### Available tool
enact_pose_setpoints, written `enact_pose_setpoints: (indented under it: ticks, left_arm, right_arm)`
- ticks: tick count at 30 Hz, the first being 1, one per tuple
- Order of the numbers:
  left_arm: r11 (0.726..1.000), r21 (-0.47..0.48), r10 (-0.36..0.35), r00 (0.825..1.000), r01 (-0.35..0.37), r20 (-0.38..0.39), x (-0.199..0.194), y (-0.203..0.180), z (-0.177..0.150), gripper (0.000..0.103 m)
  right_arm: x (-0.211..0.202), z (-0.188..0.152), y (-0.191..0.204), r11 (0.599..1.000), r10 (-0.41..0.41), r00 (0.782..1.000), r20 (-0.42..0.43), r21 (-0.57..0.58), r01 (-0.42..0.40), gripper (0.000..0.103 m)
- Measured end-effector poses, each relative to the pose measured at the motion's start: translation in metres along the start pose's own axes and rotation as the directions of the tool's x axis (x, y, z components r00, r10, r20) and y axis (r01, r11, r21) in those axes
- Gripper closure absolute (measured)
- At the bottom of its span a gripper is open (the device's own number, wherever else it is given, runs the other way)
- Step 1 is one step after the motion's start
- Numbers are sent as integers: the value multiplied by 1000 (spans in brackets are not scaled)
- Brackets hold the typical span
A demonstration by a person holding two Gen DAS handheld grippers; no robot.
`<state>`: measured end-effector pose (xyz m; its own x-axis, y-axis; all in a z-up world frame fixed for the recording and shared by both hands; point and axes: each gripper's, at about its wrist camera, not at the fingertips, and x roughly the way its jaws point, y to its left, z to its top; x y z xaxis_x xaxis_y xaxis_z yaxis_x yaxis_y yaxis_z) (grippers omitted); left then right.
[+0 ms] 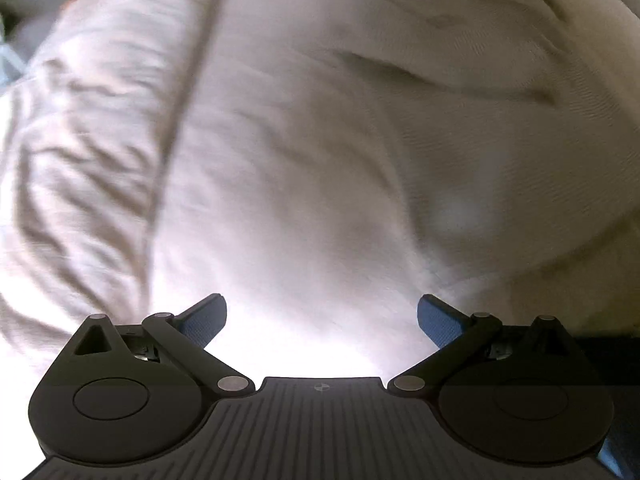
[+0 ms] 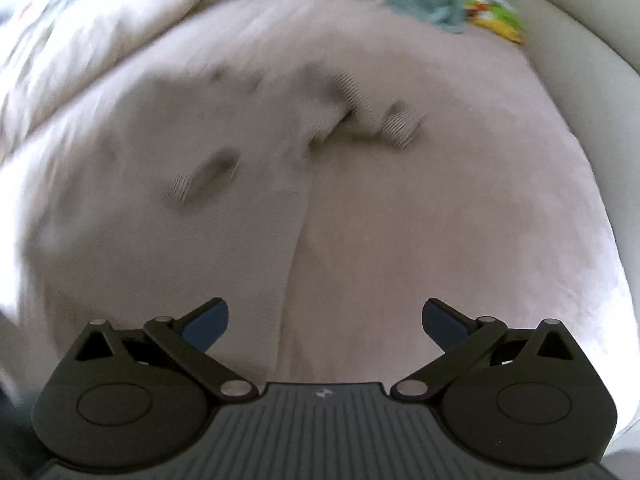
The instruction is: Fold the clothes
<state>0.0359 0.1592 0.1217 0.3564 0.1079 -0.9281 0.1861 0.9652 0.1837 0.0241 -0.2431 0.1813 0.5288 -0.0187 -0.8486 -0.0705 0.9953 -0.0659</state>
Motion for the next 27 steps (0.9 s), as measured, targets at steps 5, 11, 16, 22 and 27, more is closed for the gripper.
enact_pose_setpoints:
  ticks: [5, 11, 16, 22, 27]
  left_arm:
    - [999, -39, -28, 996, 31, 87, 14, -9, 36, 0]
    - [986, 83, -160, 970, 147, 181, 25, -50, 53, 0]
    - [942, 195, -309, 935, 274, 176, 40, -65, 55, 0]
    - [922, 262, -352, 902, 286, 252, 53, -81, 88, 0]
    - [941, 193, -328, 893, 279, 308, 77, -77, 140, 0]
  right_arm:
    - [67, 71, 25, 895, 348, 935, 63, 274, -352, 0]
    - [152, 90, 70, 742, 554, 831, -40, 476, -472, 0]
    - [180, 111, 89, 693, 611, 790, -59, 522, -497, 0]
    - [119, 212, 140, 254, 904, 372, 209, 436, -863, 0]
    - [46, 250, 139, 542, 813, 540, 218, 56, -839, 0]
